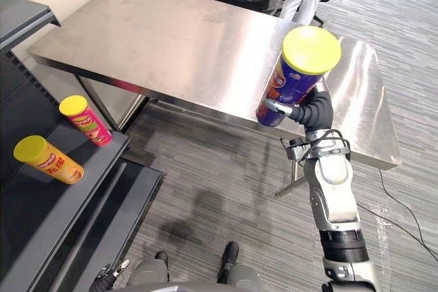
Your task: Put the gum and the chips on the shelf.
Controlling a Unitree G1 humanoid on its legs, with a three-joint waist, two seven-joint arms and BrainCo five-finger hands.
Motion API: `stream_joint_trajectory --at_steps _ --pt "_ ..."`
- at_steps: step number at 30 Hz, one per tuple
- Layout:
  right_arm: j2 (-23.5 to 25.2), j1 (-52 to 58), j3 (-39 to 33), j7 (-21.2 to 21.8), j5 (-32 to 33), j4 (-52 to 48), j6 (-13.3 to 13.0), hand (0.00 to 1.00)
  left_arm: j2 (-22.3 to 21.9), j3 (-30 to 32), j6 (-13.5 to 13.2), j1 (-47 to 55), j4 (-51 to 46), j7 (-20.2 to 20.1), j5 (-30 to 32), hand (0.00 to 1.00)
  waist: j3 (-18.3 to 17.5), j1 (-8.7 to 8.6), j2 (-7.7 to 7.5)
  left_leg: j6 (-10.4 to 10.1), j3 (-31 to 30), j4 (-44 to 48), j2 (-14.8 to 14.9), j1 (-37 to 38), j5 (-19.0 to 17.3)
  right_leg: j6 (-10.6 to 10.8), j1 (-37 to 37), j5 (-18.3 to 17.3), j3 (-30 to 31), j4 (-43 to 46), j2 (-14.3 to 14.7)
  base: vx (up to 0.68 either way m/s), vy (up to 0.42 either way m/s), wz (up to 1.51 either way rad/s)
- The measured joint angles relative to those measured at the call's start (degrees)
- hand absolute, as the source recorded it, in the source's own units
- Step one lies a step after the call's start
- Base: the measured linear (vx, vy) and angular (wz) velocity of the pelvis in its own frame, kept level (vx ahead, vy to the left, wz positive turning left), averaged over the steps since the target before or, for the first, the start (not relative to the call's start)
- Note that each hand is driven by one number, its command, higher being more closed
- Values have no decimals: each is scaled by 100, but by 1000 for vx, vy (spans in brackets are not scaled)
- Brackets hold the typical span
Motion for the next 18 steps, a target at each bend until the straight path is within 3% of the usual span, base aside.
stream_joint_trajectory --at_steps 12,18 --pt "447 916 -195 123 386 -306 0 100 -113 124 194 -17 99 78 -55 0 -157 -174 57 18 145 -106 -27 199 -29 6 61 11 122 -26 -2 26 15 -5" --pt "452 922 303 280 437 -282 -1 100 -214 178 305 -38 108 166 -580 0 -51 -164 266 44 -96 639 50 23 -373 9 45 -426 -33 749 -96 -35 22 15"
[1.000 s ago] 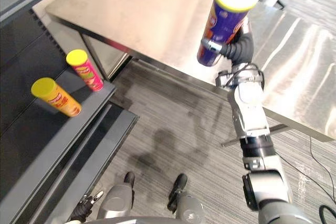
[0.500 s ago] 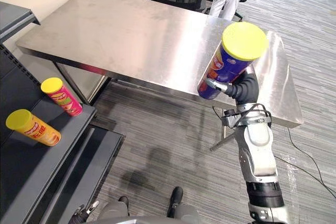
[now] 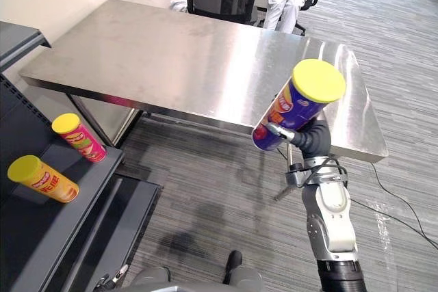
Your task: Put the gum and the chips on the shelf.
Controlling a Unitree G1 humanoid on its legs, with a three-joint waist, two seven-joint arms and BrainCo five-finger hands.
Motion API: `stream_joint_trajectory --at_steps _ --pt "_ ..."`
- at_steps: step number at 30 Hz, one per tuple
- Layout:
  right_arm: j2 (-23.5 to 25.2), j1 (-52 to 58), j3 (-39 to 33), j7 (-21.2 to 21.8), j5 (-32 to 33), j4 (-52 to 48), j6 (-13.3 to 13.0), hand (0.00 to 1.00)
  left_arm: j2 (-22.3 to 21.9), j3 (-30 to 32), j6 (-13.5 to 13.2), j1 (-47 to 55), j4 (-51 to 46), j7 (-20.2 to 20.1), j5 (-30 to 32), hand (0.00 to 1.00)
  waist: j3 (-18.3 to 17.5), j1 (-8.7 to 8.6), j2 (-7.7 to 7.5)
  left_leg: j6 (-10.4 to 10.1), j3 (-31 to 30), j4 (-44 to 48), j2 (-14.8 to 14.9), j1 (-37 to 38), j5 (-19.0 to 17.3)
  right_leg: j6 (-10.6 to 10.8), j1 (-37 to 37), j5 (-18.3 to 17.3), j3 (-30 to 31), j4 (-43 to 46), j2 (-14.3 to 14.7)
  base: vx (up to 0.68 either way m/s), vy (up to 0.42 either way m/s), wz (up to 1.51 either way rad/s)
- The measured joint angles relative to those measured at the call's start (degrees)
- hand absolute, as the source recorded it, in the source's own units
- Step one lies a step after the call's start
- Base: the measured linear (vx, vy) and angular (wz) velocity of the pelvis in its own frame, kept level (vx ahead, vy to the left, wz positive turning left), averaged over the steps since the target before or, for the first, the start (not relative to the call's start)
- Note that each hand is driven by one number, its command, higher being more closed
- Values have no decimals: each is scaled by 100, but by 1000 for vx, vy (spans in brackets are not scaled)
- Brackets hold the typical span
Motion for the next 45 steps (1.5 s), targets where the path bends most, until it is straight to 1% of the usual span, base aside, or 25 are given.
stream_joint_trajectory --at_steps 3,4,5,6,7,8,9,10,11,13,14,16,17,18,20,21,23,24,25,26,29,32,35,39,45 --pt "1 -453 456 72 42 82 5 100 -93 89 14 -2 -2 18 -218 0 53 87 75 -29 -249 114 22 -205 45 -40 -84 -63 -205 149 -33 -77 -52 45" --pt "1 -765 612 77 93 175 9 100 -168 199 9 -11 -2 36 -271 0 96 172 78 -50 -358 102 38 -270 122 -48 -80 -76 -325 164 -37 -93 -85 54" --pt "1 -1080 699 80 111 338 12 100 -212 274 7 -8 8 49 -441 0 185 227 164 -50 -446 88 58 -340 180 -86 -70 -132 -469 204 -38 -121 -110 63" --pt "1 -1256 714 87 111 467 13 100 -285 341 4 -5 35 51 -452 0 221 318 201 89 -508 37 80 -371 169 -162 -62 -193 -587 245 -28 -107 -105 59" --pt "27 -1331 714 87 111 564 20 100 -362 439 5 21 64 51 -521 0 251 397 254 393 -422 -93 121 -373 187 -219 -49 -228 -687 233 -25 -83 -186 81" --pt "42 -1340 692 95 111 633 18 100 -365 514 -2 24 182 51 -594 0 224 406 188 991 115 -326 302 -325 281 -263 98 -209 -888 21 -7 -36 -147 97" --pt "38 -1341 660 96 111 656 17 100 -363 553 -1 27 228 53 -591 0 218 367 200 1160 374 -434 416 -322 351 -289 181 -195 -1107 -87 -8 -37 -171 146" --pt "28 -1356 534 97 116 696 -7 100 -361 657 -10 18 300 36 -583 0 208 289 197 1090 882 -405 626 -376 399 -414 244 -201 -1574 -199 -142 -47 -62 161" --pt "-18 -1350 363 83 120 747 -25 100 -449 661 -9 -7 404 -7 -582 0 221 186 219 1017 1453 321 834 -646 418 -490 200 -286 -1941 -8 -311 -41 -78 158" --pt "-110 -1213 159 93 123 742 -33 100 -473 713 -7 48 472 -31 -584 0 213 126 236 1115 2107 1044 975 -636 510 -434 251 -401 -2346 235 -534 20 -54 147" --pt "-287 -1089 -14 106 163 685 -67 100 -513 678 -21 89 462 -41 -580 0 160 17 411 1135 2537 1056 984 -705 1073 -316 287 -592 -2739 546 -658 7 -42 191" --pt "-370 -1070 -127 110 171 686 -71 100 -481 566 -140 99 417 -65 -523 0 128 -13 336 972 2561 186 669 -605 1534 -331 313 -659 -3133 436 -812 -44 4 148" --pt "-365 -1068 -132 115 169 685 -69 100 -417 594 -193 95 416 -68 -479 0 90 2 284 923 2509 -524 437 -412 1792 -354 346 -548 -3394 202 -852 -55 16 111" --pt "-322 -1062 -158 117 171 684 -70 100 -427 617 -198 95 448 -73 -353 0 100 5 305 806 2832 -237 503 -417 1489 -341 398 -480 -3752 176 -848 -68 10 123" --pt "-291 -1008 -160 86 172 680 -65 100 -521 594 -251 209 446 -132 -341 0 97 -19 312 532 3097 -299 434 -147 1273 -348 451 -480 -4143 280 -941 -103 85 122" --pt "-295 -1008 -190 78 172 667 -65 100 -519 512 -259 221 458 -134 -329 0 30 -25 425 495 3127 -636 348 -43 1258 -336 445 -473 -4361 354 -980 -109 168 95" --pt "-270 -1000 -169 52 170 654 -49 100 -508 412 -308 211 464 -136 -324 0 -22 -28 511 424 3220 -1049 244 -48 1221 -327 437 -473 -4636 534 -1051 -118 192 75" --pt "-270 -986 -156 47 169 640 -33 100 -495 375 -324 211 502 -132 -323 0 -26 -28 517 388 3192 -1183 211 -51 1197 -319 444 -478 -4711 606 -1074 -131 219 74" --pt "-243 -928 -121 20 161 625 -23 100 -409 299 -329 177 563 -129 -305 0 -33 -11 438 377 3046 -1403 81 -44 1261 -296 438 -475 -4829 754 -1188 -92 196 73" --pt "-190 -875 -67 -13 159 617 1 100 -336 247 -328 182 609 -124 -300 0 -71 -11 375 457 2888 -1574 -68 -42 1363 -262 445 -449 -4892 840 -1300 -79 178 68" --pt "10 -860 80 -82 99 616 40 100 -314 235 -324 216 652 -114 -288 0 -94 13 343 579 2723 -1934 -360 68 1485 -188 481 -372 -4888 965 -1516 -84 152 40" --pt "68 -822 186 -166 93 615 49 100 -257 146 -326 217 661 -115 -87 0 -93 50 338 653 2724 -2000 -460 54 1439 -174 416 -311 -4693 981 -1585 -106 114 5" --pt "69 -680 233 -186 32 581 57 100 -197 20 -328 202 654 -113 -90 0 -86 37 320 662 2795 -2001 -466 43 1428 -177 318 -328 -4380 948 -1535 -61 47 -2" --pt "72 -598 240 -166 -110 405 56 100 -177 26 -355 195 657 -113 -94 0 -53 5 282 643 2995 -1971 -338 -51 1441 -116 200 -328 -4312 819 -1372 4 -7 -12" --pt "72 -603 238 -61 -114 404 43 100 -172 36 -441 190 651 -152 -159 0 -25 23 235 577 3053 -1971 -232 -48 1492 -189 188 -327 -4287 869 -1296 42 -14 -1"
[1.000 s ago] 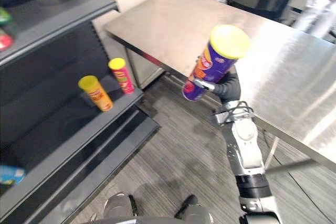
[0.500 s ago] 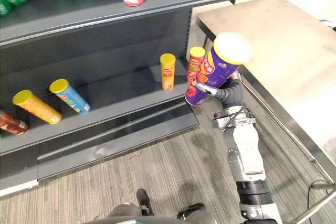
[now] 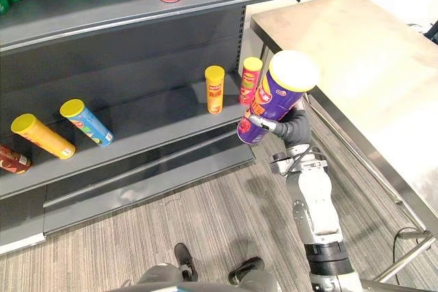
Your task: Put the gum and the chips on the shelf.
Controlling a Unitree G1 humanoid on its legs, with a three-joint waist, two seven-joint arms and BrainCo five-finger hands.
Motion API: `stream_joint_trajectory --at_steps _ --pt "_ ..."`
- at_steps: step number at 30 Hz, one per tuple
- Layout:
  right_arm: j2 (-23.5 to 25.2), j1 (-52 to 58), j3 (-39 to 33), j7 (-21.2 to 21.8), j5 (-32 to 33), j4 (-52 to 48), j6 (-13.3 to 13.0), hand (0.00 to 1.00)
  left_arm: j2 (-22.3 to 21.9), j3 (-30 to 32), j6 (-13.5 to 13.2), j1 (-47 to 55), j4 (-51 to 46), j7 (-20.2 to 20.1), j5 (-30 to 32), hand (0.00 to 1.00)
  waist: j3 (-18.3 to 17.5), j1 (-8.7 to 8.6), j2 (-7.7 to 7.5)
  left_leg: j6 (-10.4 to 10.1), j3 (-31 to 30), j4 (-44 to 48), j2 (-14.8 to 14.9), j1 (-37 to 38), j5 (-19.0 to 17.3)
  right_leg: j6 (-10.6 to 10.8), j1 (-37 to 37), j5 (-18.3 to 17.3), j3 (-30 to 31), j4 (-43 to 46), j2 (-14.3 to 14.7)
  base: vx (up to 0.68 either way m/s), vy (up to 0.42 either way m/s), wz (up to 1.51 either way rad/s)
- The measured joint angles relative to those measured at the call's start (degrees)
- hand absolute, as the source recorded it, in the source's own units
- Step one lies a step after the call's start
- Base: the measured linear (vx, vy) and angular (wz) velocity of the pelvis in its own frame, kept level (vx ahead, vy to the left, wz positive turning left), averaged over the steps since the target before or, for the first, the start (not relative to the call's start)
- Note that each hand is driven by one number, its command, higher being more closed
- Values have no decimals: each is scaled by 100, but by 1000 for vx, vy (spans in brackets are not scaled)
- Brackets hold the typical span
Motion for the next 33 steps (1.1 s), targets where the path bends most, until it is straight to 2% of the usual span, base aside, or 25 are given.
stream_joint_trajectory --at_steps 6,10,12,13,14,15,16,17,19,20,23,24,25,26,28,30,33 --pt "0 -141 52 168 -3 1 -4 100 14 75 -2 1 -52 -21 -41 0 63 120 -90 -39 -26 99 -26 4 -74 -1 2 1 87 148 -111 55 25 5" --pt "0 -289 242 432 -5 3 -12 100 21 142 -1 1 -118 -15 -46 0 113 160 -164 27 -224 396 -67 -34 -262 -48 66 71 93 507 -372 75 42 23" --pt "3 -297 303 580 -3 3 -40 100 9 146 12 0 -212 -8 -46 0 126 148 -150 66 -480 577 -37 -90 -390 -201 42 278 148 1015 -609 107 67 48" --pt "4 -310 339 632 -1 4 -101 100 5 154 18 -2 -305 -10 -45 0 185 155 -129 110 -656 736 1 -107 -476 -435 -20 547 417 1440 -770 127 108 74" --pt "8 -319 429 651 1 5 -176 100 18 168 27 -2 -399 -8 -45 0 214 154 -107 161 -890 931 18 -121 -588 -782 -218 934 1043 1857 -846 189 125 94" --pt "27 -325 507 659 0 6 -244 100 46 167 92 1 -508 8 -45 0 254 145 -53 218 -1147 1082 58 -160 -668 -723 -448 1029 1695 2153 -838 191 71 105" --pt "85 -343 533 676 0 2 -300 100 53 157 131 -41 -563 28 -45 0 261 124 -56 309 -1415 1258 76 -272 -789 -501 -630 644 2336 2250 -665 159 25 121" --pt "139 -410 598 673 -4 3 -345 100 75 162 148 -118 -554 39 -45 0 272 148 -65 317 -1689 1476 65 -404 -899 -234 -796 159 3006 2138 -373 122 5 114" --pt "174 -531 742 645 -13 5 -350 100 142 171 238 -176 -541 37 -45 0 287 164 -76 315 -1911 1712 -20 -495 -993 -159 -898 22 3565 1812 -101 114 10 109" --pt "261 -609 900 640 -15 6 -372 100 139 162 302 -171 -527 40 -46 0 322 189 -90 277 -2092 1986 -102 -562 -1139 -92 -970 26 4032 1424 102 119 -24 95" --pt "443 -638 1068 645 -14 7 -375 100 206 158 405 -182 -530 48 -45 0 421 256 -70 157 -2366 2513 -110 -726 -1423 145 -969 173 4313 961 321 100 -86 66" --pt "508 -659 1123 642 -12 11 -375 100 227 153 471 -182 -534 74 -45 0 410 329 -154 65 -2467 2801 -109 -862 -1574 336 -910 292 4258 606 384 97 -176 37" --pt "517 -678 1127 650 -4 11 -376 100 237 157 479 -186 -532 94 -45 0 419 334 -171 23 -2517 2923 -99 -918 -1636 419 -838 227 4191 483 412 126 -237 23" --pt "522 -746 1126 640 9 18 -376 100 232 159 492 -188 -541 117 -40 0 445 390 -170 -68 -2521 3079 1 -1028 -1700 504 -722 -17 4133 261 529 73 -169 1" --pt "500 -846 1125 626 17 23 -376 100 135 125 486 -204 -537 98 -32 0 540 410 -101 -150 -2517 3043 75 -1030 -1667 464 -717 -139 4093 217 614 56 -189 -8" --pt "445 -858 1120 603 39 39 -374 100 -34 112 422 -197 -502 70 -32 0 584 326 -41 -284 -2528 2865 128 -985 -1553 419 -713 -233 4027 221 674 21 -181 8" --pt "343 -861 1098 598 52 47 -375 100 -5 18 199 -194 -446 12 -23 0 615 196 -25 -453 -2676 2342 155 -891 -1220 274 -722 -364 3840 251 728 -6 -196 26"
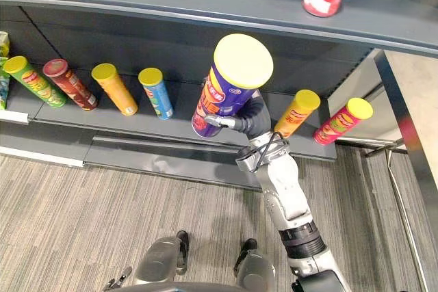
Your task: Put the gum and the chips on the shelf.
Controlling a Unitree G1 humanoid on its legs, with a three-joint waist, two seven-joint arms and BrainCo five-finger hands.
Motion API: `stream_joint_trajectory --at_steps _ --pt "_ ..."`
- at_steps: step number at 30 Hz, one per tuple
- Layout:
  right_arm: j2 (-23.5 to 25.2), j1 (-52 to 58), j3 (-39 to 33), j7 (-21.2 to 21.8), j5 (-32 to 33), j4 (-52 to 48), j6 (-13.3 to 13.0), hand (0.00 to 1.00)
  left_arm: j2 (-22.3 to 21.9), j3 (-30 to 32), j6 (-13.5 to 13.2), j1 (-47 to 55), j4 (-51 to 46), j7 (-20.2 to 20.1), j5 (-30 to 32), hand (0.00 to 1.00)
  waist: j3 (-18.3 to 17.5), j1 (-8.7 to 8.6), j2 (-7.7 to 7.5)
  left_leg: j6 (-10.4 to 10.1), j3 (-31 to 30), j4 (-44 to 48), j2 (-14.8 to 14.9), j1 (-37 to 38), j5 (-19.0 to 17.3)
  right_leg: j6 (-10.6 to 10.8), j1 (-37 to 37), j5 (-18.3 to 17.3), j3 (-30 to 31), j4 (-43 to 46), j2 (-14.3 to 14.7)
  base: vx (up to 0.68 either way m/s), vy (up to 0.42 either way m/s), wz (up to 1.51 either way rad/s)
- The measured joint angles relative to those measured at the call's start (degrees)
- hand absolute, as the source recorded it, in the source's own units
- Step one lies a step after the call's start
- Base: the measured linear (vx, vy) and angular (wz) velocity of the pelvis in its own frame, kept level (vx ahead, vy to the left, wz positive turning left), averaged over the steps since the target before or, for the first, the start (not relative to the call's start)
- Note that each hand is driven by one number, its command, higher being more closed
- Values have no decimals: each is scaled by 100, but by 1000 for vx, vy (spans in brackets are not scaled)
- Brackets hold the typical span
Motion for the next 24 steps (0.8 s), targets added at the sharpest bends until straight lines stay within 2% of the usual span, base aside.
stream_joint_trajectory --at_steps 3,7,12,19,24 --pt "-55 -1 -28 8 3 1 -2 100 7 -33 -205 -3 -3 -38 3 0 60 -68 -16 -111 29 -511 42 155 227 -64 -2 -88 -71 -3 37 -47 -158 12" --pt "-74 36 -116 -76 -6 12 -2 100 30 -43 -204 -23 -6 -20 -5 0 120 -178 -16 -99 243 -981 110 241 531 -87 -43 -99 -202 -8 14 -27 -78 19" --pt "-40 163 -106 -250 -149 78 -3 100 149 -251 -226 -94 -13 51 5 0 125 -197 -23 -123 392 -1419 48 388 799 -79 -81 -86 -171 -41 -39 27 8 7" --pt "-29 77 -33 -410 -526 1011 2 100 255 -486 -448 -423 -332 249 -1 0 153 -247 13 -80 501 -1592 -28 421 945 -65 -222 -63 64 -43 -44 54 18 -6" --pt "-53 -599 87 -571 -747 1801 -1 100 280 -748 -586 -764 -919 364 1 0 484 -231 125 -78 470 -1545 -35 378 962 -96 -231 34 227 -69 -18 -10 13 3"
